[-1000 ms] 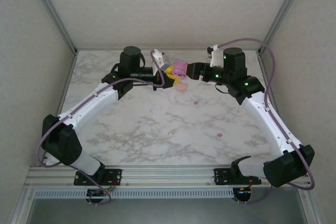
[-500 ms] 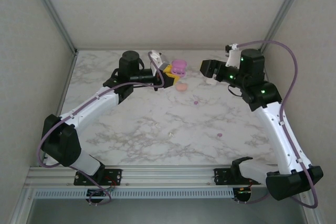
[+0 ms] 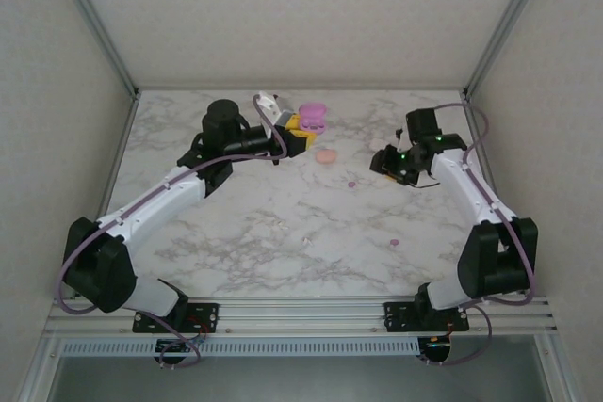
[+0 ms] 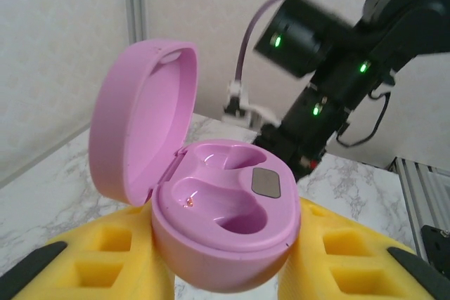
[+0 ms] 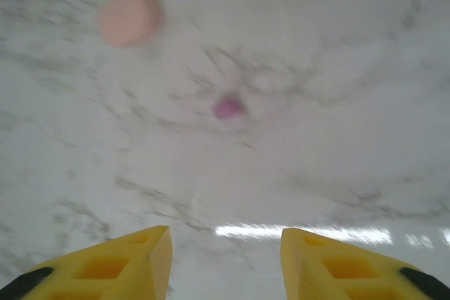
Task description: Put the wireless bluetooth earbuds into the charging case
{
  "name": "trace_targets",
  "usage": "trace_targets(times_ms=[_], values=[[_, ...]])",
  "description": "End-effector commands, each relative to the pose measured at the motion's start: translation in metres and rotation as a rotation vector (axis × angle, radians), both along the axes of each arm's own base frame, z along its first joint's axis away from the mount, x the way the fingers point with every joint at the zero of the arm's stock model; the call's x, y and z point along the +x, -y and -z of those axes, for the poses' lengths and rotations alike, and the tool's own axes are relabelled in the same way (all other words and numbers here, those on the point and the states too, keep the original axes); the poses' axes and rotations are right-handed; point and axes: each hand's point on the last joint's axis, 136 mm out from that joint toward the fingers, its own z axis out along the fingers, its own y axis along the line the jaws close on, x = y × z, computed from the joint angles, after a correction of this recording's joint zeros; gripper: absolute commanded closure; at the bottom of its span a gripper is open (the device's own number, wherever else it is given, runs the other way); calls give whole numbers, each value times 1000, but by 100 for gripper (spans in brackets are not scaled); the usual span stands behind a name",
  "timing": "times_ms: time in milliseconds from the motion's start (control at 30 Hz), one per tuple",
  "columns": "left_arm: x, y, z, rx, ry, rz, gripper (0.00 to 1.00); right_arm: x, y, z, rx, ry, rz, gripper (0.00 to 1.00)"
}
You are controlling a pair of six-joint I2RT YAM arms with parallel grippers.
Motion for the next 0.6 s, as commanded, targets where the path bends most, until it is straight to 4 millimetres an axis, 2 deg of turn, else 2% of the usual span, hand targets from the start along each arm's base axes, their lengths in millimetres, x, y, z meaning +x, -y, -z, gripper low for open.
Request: trace_targets(times_ms=[0, 233, 333, 433, 567], values=[[-4, -10, -19, -35, 46, -30, 77, -34, 23, 23, -98, -133, 91, 58], [-8, -13, -17, -28, 54, -36, 76, -107, 57, 60, -163, -247, 384, 56], [-8, -13, -15, -23, 55, -33, 76, -131, 60, 72, -152, -299, 461, 56], [-8, -12, -14, -20, 56, -27, 76, -141, 56, 84, -123, -342, 485, 56], [-9, -11, -14, -19, 57, -15, 77, -145, 56, 94, -131, -371, 486, 57]])
